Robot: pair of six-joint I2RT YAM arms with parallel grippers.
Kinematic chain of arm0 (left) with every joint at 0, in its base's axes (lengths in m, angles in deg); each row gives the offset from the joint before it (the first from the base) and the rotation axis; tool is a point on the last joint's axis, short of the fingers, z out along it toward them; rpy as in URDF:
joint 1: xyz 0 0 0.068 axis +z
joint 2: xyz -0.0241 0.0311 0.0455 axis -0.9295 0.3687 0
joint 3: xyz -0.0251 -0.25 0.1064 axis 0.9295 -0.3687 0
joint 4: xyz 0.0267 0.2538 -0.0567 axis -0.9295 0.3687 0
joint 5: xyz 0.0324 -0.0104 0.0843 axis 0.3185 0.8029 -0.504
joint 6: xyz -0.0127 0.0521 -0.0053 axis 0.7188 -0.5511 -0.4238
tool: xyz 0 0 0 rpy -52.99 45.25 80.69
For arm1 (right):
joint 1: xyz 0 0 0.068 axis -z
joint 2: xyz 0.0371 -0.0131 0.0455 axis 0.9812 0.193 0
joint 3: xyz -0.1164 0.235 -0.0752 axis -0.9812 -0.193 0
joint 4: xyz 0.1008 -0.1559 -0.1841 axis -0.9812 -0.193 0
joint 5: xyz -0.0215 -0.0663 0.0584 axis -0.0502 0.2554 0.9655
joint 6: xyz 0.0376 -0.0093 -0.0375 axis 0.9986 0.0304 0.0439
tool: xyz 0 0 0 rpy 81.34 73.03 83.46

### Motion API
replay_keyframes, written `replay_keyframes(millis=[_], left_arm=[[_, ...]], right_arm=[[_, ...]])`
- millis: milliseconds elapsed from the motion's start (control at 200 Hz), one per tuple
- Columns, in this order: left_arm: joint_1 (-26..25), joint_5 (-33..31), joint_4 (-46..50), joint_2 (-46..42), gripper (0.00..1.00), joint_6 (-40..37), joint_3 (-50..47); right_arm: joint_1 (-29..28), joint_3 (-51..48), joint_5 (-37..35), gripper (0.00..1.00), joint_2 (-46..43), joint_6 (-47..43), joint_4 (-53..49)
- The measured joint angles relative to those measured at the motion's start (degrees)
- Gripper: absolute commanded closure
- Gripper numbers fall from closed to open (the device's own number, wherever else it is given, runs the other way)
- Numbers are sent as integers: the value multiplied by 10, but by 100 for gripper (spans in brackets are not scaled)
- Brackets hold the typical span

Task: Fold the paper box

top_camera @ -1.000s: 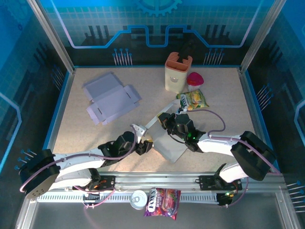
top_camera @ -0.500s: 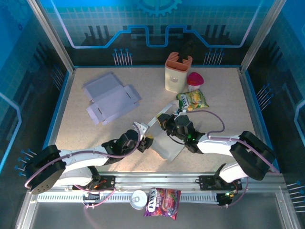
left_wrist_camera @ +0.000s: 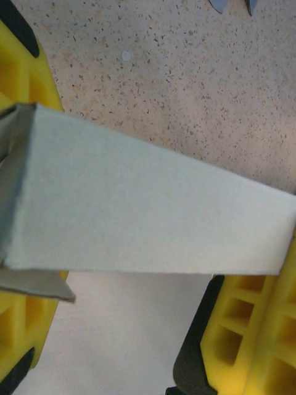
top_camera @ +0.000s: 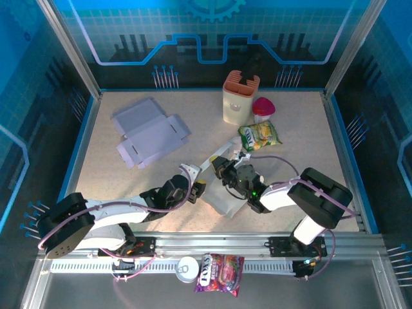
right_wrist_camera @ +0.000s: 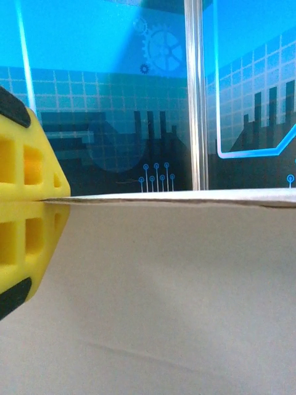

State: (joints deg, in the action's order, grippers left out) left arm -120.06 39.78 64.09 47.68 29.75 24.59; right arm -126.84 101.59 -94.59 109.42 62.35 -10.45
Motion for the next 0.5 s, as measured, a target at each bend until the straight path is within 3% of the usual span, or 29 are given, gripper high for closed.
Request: replay_keyframes(millis=[170,285,500], left_arm=[[-3,-12,0,0,66,7,0],[-18,-28,0,3,60,17,0],[-46,-61,-11,10,60,39,-5]], right_arm=[[-1,0,-6,100,-1,0,0],[-1,0,-5,100,-2,0,-2],[-1,0,-3,100,-11,0,-18]])
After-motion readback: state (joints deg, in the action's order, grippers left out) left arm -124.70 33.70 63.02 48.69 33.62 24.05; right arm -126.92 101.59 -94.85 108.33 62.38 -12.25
